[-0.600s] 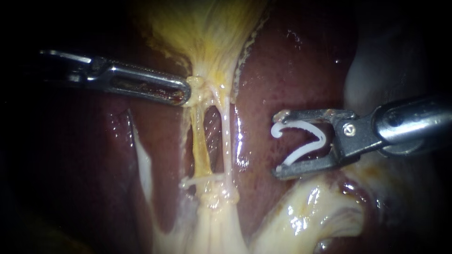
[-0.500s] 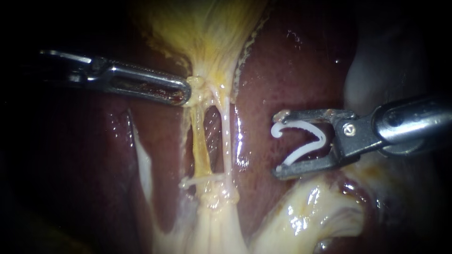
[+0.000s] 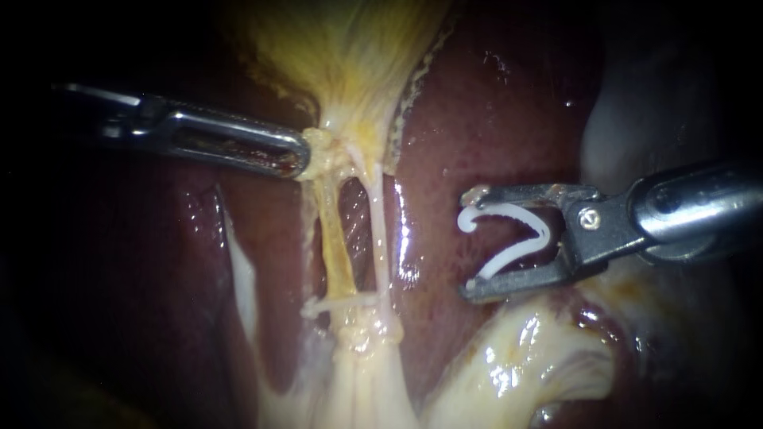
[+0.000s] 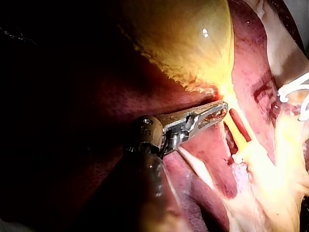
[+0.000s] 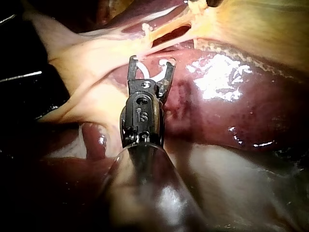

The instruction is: Clipping second clip left tube

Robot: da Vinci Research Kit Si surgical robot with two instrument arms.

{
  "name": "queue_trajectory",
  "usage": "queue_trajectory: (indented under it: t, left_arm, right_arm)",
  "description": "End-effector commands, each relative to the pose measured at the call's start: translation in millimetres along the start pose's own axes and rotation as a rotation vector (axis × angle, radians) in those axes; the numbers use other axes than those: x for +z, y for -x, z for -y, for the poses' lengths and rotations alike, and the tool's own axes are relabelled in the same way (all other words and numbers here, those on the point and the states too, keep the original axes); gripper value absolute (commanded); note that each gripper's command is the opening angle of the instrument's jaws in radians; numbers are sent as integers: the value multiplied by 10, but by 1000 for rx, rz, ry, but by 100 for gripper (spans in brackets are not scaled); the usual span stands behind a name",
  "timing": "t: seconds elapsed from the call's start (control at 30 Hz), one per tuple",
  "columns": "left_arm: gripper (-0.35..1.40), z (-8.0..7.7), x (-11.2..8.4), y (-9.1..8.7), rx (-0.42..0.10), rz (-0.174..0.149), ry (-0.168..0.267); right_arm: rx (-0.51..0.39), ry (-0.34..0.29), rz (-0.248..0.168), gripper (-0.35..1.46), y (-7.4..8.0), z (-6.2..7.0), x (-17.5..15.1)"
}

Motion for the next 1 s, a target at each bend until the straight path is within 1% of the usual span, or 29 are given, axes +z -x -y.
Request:
queue_trajectory:
  t: [0.03, 0.2, 0.37, 0.67, 0.9, 1.0]
  left_arm:
    - [-35, 2, -5, 4, -3, 9, -5]
    - [-35, 8, -27, 22, -19, 44, 8]
    - [-35, 5, -39, 28, -36, 60, 15]
    - [-35, 4, -37, 25, -38, 65, 26]
    - [-35, 4, -34, 22, -37, 68, 33]
    - [-35, 4, -33, 22, -37, 67, 31]
  right_arm:
    - [0, 0, 0, 50, 0, 0, 0]
    - [0, 0, 0, 50, 0, 0, 0]
    - [0, 0, 0, 50, 0, 0, 1]
    - [1, 1, 0, 50, -1, 0, 2]
    - [-6, 6, -11, 50, -4, 1, 9]
    - [24, 4, -24, 50, -6, 3, 14]
